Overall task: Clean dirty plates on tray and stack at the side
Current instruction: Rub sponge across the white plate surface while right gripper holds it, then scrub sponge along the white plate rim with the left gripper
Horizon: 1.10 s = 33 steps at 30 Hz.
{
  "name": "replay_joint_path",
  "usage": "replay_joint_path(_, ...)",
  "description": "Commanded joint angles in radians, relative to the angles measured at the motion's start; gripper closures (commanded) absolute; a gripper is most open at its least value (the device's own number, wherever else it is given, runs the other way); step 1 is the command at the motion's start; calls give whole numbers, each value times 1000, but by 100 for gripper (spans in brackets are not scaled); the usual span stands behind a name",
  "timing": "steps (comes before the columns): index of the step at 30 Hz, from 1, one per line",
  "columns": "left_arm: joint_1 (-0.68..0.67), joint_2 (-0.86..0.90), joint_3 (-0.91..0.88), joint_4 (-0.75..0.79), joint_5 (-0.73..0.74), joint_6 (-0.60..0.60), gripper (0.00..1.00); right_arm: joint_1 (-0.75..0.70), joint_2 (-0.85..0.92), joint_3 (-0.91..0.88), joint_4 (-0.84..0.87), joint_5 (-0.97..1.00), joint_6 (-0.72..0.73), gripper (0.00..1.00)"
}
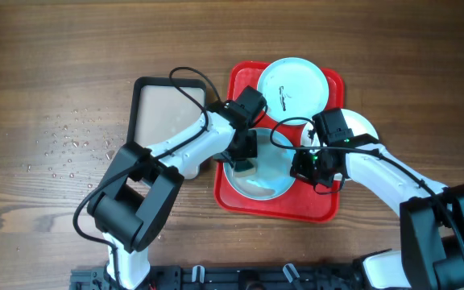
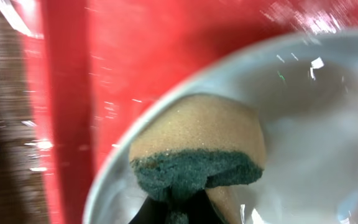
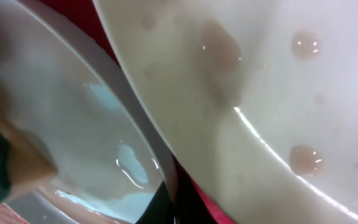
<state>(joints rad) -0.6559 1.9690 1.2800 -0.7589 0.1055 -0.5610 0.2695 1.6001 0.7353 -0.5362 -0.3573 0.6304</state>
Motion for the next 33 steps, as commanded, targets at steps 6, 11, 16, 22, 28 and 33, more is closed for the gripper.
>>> replay_joint_path(6,-96,68,-49,12,136,121,96,-3,26,-10,85,16,63,96)
replay_joint_path(11,-137,66,-49,22,98,132,96,-3,26,-10,129,-8,101,96)
replay_joint_path(16,-138,53,-49,-37,-100,135,96,-3,26,-10,177,-63,137,96)
replay_joint_path(22,-126,53,-50,-49,-567,71,96,-3,26,-10,174,-63,136,96)
replay_joint_path(28,-57,53,-50,-2,-652,43,96,-3,26,-10,155,-63,129,96)
replay_joint_path(33,16,50,-48,29,-553,26,96,-3,26,-10,145,-63,128,96)
